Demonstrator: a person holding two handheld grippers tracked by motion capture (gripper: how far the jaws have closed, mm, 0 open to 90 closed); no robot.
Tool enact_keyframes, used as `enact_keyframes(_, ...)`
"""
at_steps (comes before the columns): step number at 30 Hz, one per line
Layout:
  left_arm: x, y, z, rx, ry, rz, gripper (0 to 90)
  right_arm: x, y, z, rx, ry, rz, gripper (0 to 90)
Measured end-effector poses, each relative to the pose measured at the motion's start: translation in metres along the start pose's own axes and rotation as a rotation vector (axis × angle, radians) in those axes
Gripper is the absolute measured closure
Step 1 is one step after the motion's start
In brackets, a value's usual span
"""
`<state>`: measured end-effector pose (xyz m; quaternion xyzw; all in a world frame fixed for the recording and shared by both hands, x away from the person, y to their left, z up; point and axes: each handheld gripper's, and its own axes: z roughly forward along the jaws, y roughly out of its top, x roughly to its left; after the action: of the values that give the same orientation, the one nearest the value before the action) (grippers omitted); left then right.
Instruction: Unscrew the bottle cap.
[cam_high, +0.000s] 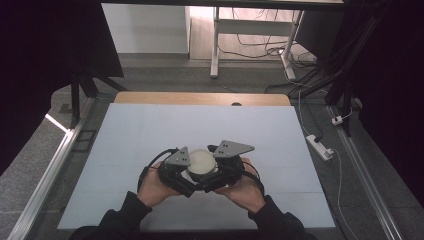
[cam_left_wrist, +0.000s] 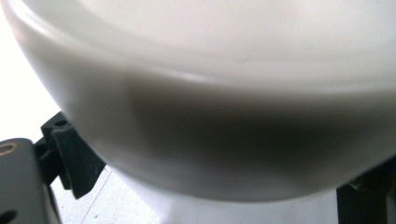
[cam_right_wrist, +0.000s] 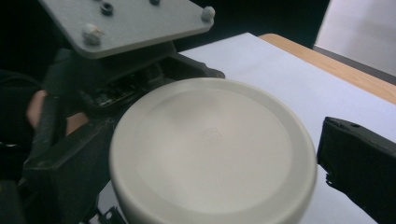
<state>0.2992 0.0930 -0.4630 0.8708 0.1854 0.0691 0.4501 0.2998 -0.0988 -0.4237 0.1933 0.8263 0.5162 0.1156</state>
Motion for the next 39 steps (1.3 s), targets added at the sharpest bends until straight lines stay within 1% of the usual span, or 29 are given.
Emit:
enact_keyframes(2, -0.002, 0.001, 0.001, 0.008, 0.011, 0.006, 7.7, 0.002, -0.001, 0.003, 0.017, -0.012, 0.003, 0.2)
enact_keyframes(4, -0.002, 0.002, 0.001, 0.018, 0.014, 0.013, 7.6, 0.004, -0.002, 0.003, 0.010, -0.017, -0.001, 4.3)
enact_keyframes(6, -0.002, 0.001, 0.002, 0.018, 0.014, 0.008, 7.6, 0.004, -0.003, 0.003, 0.004, -0.015, 0.000, 5.7)
enact_keyframes(9, -0.002, 0.001, 0.002, 0.017, 0.007, 0.006, 7.7, 0.004, -0.004, 0.003, 0.003, -0.010, -0.006, 6.6)
enact_keyframes(11, -0.001, 0.001, 0.002, 0.014, -0.012, 0.008, 7.6, 0.003, -0.004, 0.002, 0.001, 0.004, -0.009, 6.8)
enact_keyframes(13, -0.001, 0.001, 0.001, 0.014, -0.036, 0.015, 7.6, 0.000, -0.003, 0.001, 0.009, 0.036, -0.014, 6.9)
enact_keyframes(14, 0.000, 0.000, 0.001, 0.015, -0.052, 0.024, 7.6, -0.001, -0.003, 0.001, 0.007, 0.063, -0.016, 6.9)
enact_keyframes(16, 0.001, 0.000, 0.000, 0.012, -0.084, 0.030, 7.6, -0.005, -0.003, -0.001, 0.003, 0.111, -0.019, 7.0)
enact_keyframes(20, 0.001, 0.000, 0.000, 0.018, -0.133, 0.057, 7.6, -0.012, -0.004, -0.003, 0.002, 0.210, -0.018, 7.0)
enact_keyframes(22, 0.001, 0.000, 0.000, 0.020, -0.154, 0.070, 7.7, -0.014, -0.005, -0.003, 0.004, 0.247, -0.028, 7.0)
enact_keyframes(24, 0.001, -0.001, 0.000, 0.023, -0.166, 0.079, 7.6, -0.015, -0.005, -0.004, 0.008, 0.269, -0.044, 7.0)
enact_keyframes(26, 0.001, -0.001, 0.001, 0.030, -0.176, 0.089, 7.6, -0.015, -0.005, -0.004, 0.011, 0.281, -0.054, 7.0)
enact_keyframes(29, 0.001, -0.001, 0.001, 0.038, -0.184, 0.097, 7.6, -0.015, -0.005, -0.005, 0.013, 0.287, -0.062, 7.1)
enact_keyframes(34, 0.002, -0.002, 0.002, 0.041, -0.185, 0.109, 7.6, -0.015, -0.003, -0.007, 0.008, 0.288, -0.068, 7.1)
enact_keyframes(39, 0.002, -0.003, 0.002, 0.043, -0.178, 0.106, 7.6, -0.016, -0.002, -0.009, -0.001, 0.282, -0.069, 7.2)
